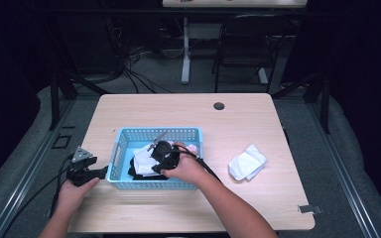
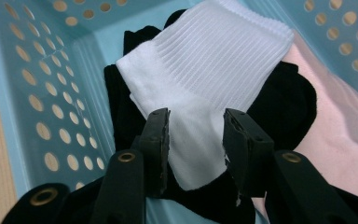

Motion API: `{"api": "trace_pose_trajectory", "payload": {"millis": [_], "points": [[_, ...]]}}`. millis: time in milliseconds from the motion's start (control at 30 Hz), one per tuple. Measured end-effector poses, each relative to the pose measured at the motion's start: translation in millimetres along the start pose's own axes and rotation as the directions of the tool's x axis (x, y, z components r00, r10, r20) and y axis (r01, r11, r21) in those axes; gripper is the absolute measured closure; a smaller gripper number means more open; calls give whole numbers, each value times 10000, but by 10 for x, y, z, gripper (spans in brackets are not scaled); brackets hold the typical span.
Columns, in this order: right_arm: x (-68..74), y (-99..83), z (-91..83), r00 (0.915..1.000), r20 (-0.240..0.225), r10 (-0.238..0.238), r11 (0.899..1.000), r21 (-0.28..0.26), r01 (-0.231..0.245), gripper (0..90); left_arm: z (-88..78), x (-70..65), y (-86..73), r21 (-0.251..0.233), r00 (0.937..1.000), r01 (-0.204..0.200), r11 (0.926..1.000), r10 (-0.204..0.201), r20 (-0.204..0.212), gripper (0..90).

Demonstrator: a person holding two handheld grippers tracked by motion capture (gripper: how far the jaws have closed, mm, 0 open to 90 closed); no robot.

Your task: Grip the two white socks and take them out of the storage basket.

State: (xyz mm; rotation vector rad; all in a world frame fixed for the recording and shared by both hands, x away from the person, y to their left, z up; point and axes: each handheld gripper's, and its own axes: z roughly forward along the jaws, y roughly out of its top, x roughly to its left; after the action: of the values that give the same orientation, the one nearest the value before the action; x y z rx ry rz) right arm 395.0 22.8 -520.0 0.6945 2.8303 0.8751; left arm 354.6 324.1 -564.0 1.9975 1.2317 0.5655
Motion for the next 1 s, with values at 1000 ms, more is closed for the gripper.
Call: {"api": "trace_pose_trajectory", "payload": {"millis": [1000], "points": [[7,36,125,9972,-361,-661,9928,980,693,856,4,-2,-1,8,10000,48,10000,-48,-2,278]]}}
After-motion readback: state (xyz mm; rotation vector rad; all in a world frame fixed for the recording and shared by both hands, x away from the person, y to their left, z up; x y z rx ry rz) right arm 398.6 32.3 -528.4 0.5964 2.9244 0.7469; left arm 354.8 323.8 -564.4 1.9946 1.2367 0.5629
